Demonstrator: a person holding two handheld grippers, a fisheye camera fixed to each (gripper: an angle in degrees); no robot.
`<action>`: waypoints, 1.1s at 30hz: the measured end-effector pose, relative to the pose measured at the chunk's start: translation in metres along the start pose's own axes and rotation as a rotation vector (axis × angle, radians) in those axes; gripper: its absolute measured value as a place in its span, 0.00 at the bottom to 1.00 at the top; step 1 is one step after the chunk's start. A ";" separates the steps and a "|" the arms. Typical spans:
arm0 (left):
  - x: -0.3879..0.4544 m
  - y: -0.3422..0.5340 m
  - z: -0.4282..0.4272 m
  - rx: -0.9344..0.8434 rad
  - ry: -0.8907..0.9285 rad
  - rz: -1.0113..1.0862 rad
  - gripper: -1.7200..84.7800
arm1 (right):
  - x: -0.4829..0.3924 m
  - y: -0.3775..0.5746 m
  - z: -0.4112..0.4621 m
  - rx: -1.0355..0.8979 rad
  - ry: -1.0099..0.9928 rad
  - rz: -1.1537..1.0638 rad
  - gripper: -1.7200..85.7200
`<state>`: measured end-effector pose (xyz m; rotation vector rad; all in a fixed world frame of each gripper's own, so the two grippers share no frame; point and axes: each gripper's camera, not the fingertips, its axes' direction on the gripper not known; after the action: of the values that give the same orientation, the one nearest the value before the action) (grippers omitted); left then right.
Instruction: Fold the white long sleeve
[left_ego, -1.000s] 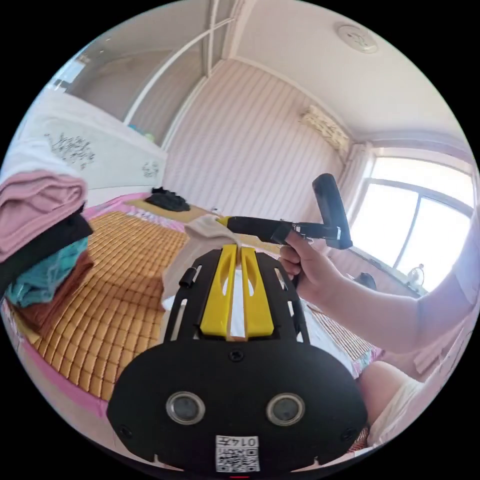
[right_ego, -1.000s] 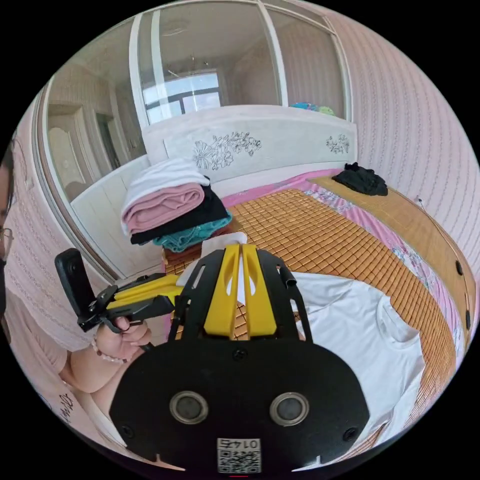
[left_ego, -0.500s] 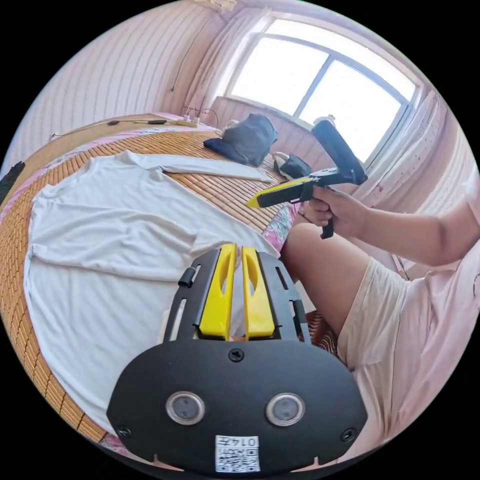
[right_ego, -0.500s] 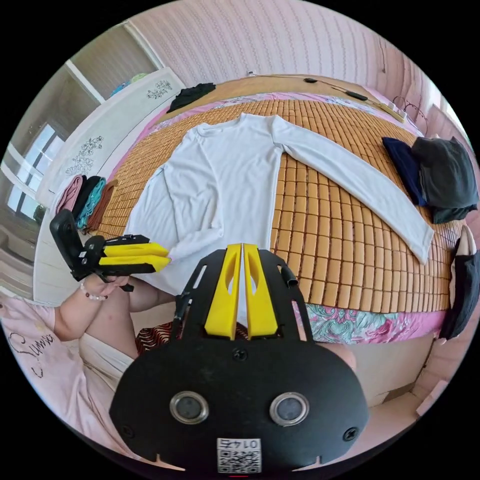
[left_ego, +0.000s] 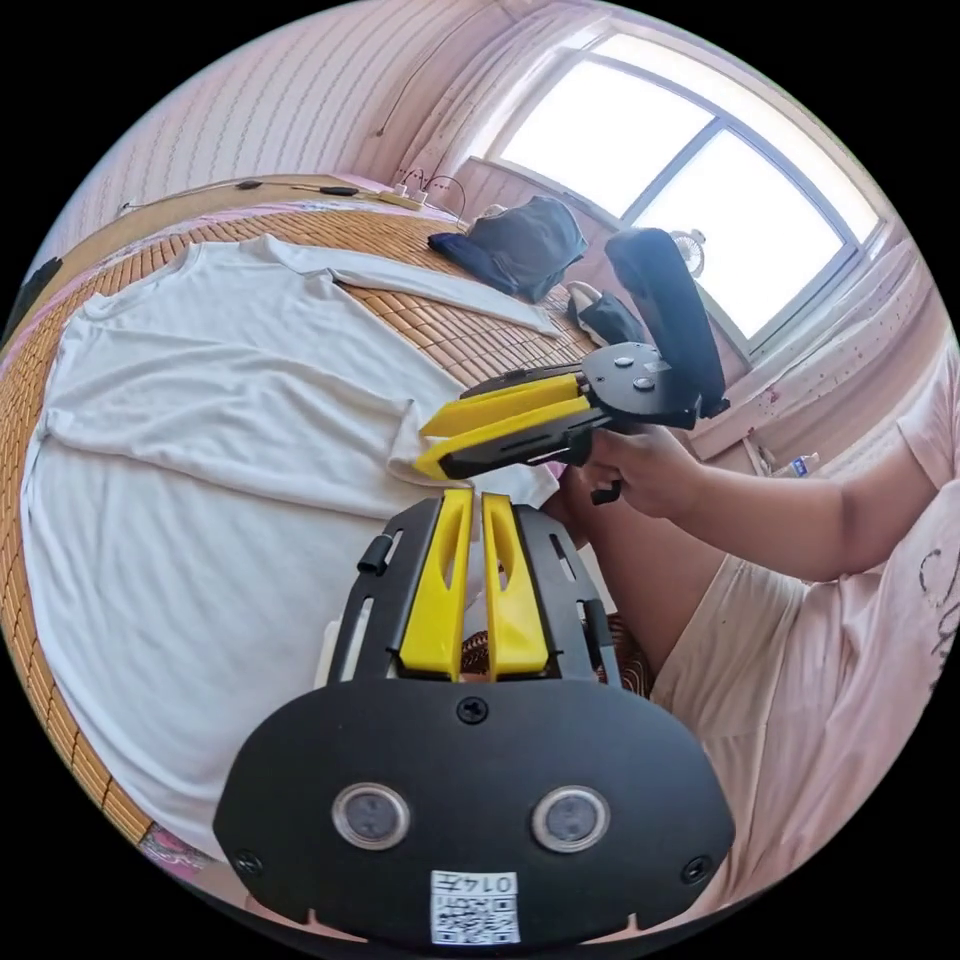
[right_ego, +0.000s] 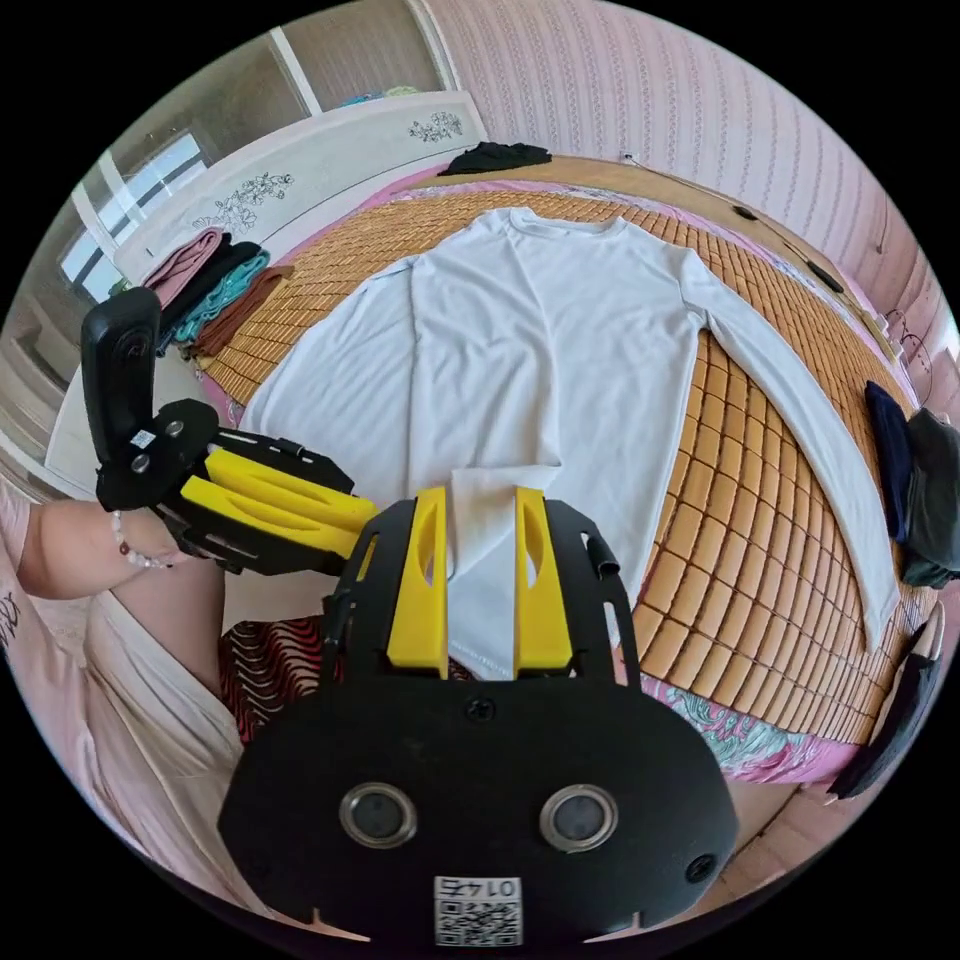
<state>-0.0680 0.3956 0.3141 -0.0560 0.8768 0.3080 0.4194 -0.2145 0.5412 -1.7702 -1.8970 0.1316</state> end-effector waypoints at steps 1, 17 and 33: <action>-0.001 -0.002 0.004 -0.012 -0.013 0.000 0.02 | 0.009 0.001 0.002 -0.027 -0.006 0.019 0.06; -0.056 -0.012 -0.043 0.043 -0.233 0.071 0.05 | 0.093 -0.047 -0.028 -0.041 0.061 -0.056 0.03; -0.222 -0.054 -0.059 -0.077 -0.697 0.019 0.06 | 0.058 -0.447 0.131 0.031 -0.091 -0.248 0.08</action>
<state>-0.2295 0.2804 0.4417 -0.0092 0.1740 0.3481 -0.0394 -0.1818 0.6365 -1.5168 -2.1505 0.1516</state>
